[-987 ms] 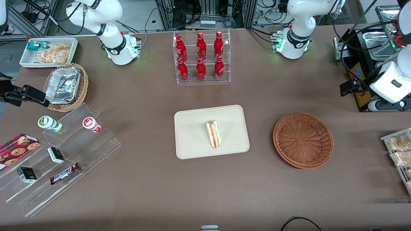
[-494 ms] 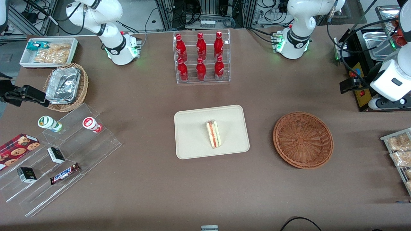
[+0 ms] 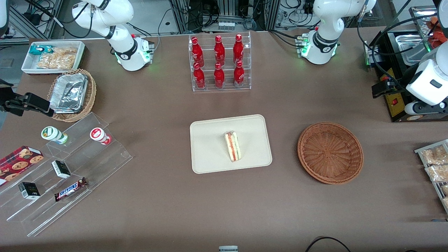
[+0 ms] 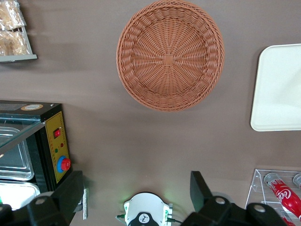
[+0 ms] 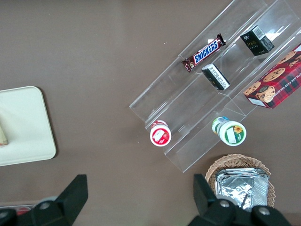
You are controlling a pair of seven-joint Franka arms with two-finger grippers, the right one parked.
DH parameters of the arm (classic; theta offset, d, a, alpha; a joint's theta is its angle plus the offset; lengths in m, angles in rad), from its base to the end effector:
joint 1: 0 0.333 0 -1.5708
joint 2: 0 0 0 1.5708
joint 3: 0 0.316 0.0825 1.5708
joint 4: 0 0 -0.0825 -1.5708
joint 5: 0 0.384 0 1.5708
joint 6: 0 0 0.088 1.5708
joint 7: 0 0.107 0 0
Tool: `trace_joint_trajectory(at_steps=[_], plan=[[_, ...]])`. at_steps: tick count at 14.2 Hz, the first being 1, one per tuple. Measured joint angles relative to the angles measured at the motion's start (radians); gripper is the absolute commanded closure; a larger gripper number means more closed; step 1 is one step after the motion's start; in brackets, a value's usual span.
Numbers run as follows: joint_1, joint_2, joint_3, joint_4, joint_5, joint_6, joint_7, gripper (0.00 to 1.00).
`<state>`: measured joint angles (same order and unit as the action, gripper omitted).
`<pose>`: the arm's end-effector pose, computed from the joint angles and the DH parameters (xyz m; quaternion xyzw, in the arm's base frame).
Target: Place sandwich from basket to tray
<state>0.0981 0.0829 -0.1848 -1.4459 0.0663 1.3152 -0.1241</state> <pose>0.5505 -0.0348 0.6173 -0.9938 -0.0230 0.1026 0.0362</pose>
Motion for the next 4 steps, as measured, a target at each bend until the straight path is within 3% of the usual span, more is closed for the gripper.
trace_joint_trajectory(at_steps=[4], plan=[[0.003,0.0,0.0,0.0,0.0,0.0,0.0,0.0]])
